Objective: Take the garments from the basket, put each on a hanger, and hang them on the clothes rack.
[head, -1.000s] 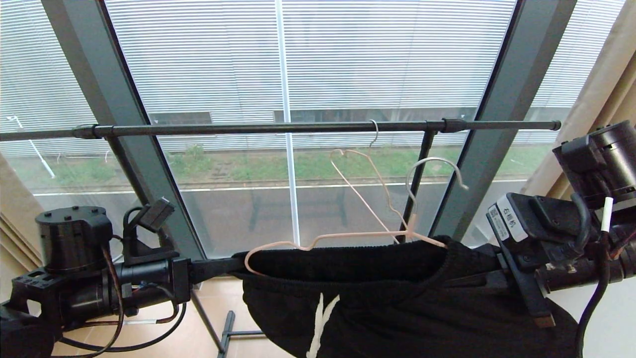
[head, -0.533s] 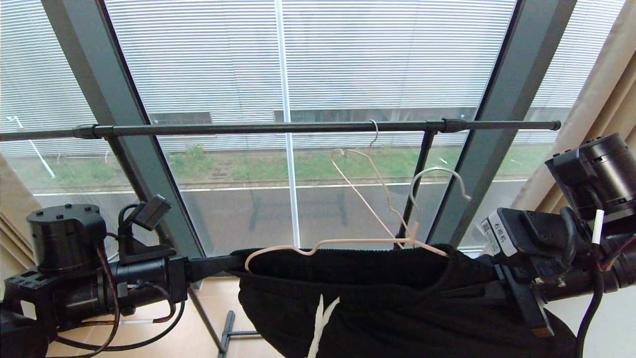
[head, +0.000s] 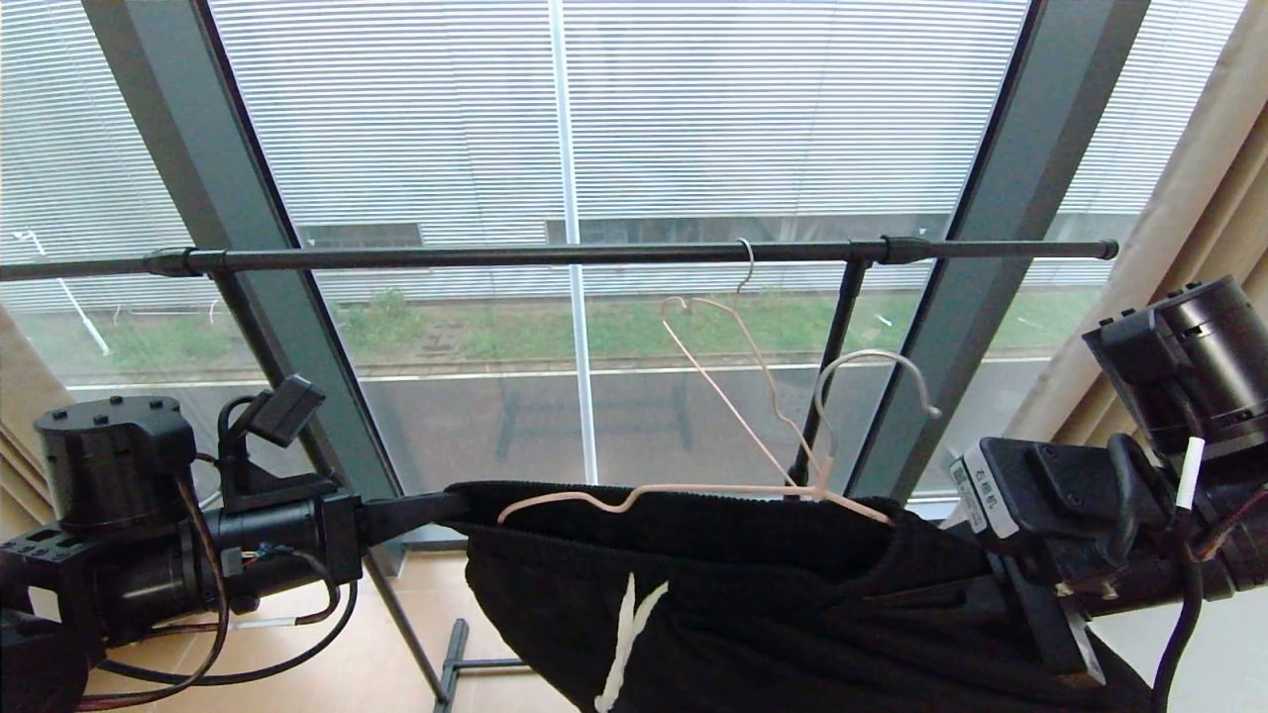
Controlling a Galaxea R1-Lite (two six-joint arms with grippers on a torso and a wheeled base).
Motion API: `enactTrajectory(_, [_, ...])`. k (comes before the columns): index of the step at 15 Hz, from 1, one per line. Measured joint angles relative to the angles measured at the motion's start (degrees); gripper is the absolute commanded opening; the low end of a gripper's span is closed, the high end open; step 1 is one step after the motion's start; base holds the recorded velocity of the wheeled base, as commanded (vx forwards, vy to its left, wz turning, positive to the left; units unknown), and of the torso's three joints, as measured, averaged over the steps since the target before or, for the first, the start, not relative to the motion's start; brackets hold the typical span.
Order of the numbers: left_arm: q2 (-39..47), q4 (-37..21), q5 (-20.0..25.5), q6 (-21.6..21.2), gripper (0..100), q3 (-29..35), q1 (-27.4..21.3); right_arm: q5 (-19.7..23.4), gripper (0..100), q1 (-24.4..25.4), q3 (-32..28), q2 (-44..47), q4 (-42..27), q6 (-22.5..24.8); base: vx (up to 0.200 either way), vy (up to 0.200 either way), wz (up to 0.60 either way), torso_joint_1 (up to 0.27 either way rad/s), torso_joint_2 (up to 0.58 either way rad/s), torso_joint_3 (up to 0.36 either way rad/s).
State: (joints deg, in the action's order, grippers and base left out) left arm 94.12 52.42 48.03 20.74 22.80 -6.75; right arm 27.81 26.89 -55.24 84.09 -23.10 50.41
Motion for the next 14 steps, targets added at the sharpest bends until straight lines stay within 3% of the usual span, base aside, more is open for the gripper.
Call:
enactTrajectory(3, [-0.35,-0.06,-0.05,0.00,0,-0.01,-0.07,-8.57,0,1.85,0.72,-0.22,0.12,-0.05,0.000,0.000,0.00,0.000,0.00,0.000])
enactTrajectory(6, [-1.84,-0.99,-0.18,-0.07,0,0.44,-1.05,-10.11,0,3.75,0.99,0.24,0.83,-0.21,0.000,0.000,0.00,0.000,0.00,0.000])
enactTrajectory(7, [-2.73,-3.68,-0.22,-0.10,0,1.45,-1.58,-10.22,0,3.93,0.99,0.48,2.30,-0.40,0.000,0.000,0.00,0.000,0.00,0.000])
enactTrajectory(9, [-4.88,-15.71,-0.38,-0.49,0,7.74,-3.00,-10.46,0,4.04,1.05,1.00,5.05,-1.72,0.000,0.000,0.00,0.000,0.00,0.000])
enactTrajectory(11, [-6.89,-32.77,-1.43,-3.55,0,17.86,-4.74,-10.51,0,4.04,1.05,1.44,7.61,-4.18,0.000,0.000,0.00,0.000,0.00,0.000])
enactTrajectory(14, [-8.20,-53.64,-10.20,-10.09,0,34.17,-9.75,-10.46,0,3.95,1.30,2.18,10.73,-7.14,0.000,0.000,0.00,0.000,0.00,0.000])
